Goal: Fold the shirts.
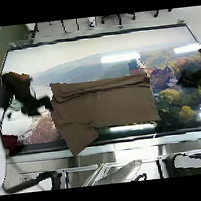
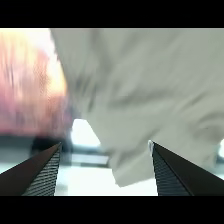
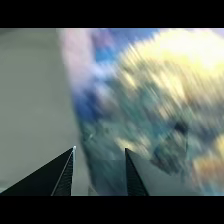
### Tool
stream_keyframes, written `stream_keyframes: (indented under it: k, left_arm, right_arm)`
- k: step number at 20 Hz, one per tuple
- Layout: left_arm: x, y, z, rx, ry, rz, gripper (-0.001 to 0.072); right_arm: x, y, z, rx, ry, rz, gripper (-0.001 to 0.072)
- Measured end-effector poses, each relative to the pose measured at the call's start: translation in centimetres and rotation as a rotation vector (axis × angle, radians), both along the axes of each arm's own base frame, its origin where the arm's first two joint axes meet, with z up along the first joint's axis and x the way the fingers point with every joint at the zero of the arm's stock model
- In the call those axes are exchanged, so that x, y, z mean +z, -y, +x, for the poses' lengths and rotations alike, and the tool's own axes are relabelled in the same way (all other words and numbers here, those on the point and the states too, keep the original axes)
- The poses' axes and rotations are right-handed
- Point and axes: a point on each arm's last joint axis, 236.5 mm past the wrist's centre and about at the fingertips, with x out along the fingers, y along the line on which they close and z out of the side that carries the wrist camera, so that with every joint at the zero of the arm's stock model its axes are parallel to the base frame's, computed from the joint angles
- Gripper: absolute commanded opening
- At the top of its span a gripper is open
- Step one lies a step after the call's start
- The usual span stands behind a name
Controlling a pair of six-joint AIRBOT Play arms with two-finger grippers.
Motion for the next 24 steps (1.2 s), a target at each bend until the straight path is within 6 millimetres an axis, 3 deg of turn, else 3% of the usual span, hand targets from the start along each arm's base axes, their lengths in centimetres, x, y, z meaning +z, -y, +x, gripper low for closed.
stream_keyframes:
  k: [3,5,9,13,14,15,16,20,24]
  left_arm:
    - [-3.8,2.3,-7.2,0.091,-0.008,-0.176,0.0613]
    - [-5.9,4.0,-10.1,0.164,0.003,-0.291,0.0613]
    - [-8.9,5.5,-12.7,0.271,0.026,-0.382,0.0613]
    - [-10.6,6.4,-12.2,0.316,0.019,-0.417,0.0612]
    - [-10.8,6.7,-11.7,0.318,0.012,-0.429,0.0537]
    - [-11.1,6.8,-11.1,0.318,0.013,-0.427,0.0206]
    - [-11.5,6.7,-10.3,0.309,0.022,-0.415,0.0018]
    - [-11.7,7.5,-7.6,0.242,0.031,-0.403,0.0015]
    - [-9.9,8.9,-6.3,0.154,0.056,-0.422,0.0015]
  right_arm:
    - [-3.4,0.4,-3.5,-0.095,-0.013,0.108,0.0372]
    - [-4.8,-0.3,-4.5,-0.128,-0.015,0.19,0.0372]
    - [-6.7,-1.7,-5.2,-0.145,-0.036,0.278,0.0372]
    - [-7.9,-3.2,-5.2,-0.118,-0.065,0.319,0.0373]
    - [-8.2,-3.6,-5.3,-0.107,-0.075,0.327,0.0373]
    - [-8.5,-4.0,-5.3,-0.101,-0.083,0.335,0.0373]
    - [-8.7,-4.5,-5.4,-0.092,-0.093,0.341,0.0373]
    - [-9.7,-6.0,-6.4,-0.058,-0.143,0.358,0.0382]
    - [-11.2,-6.8,-8.1,-0.043,-0.202,0.359,0.0382]
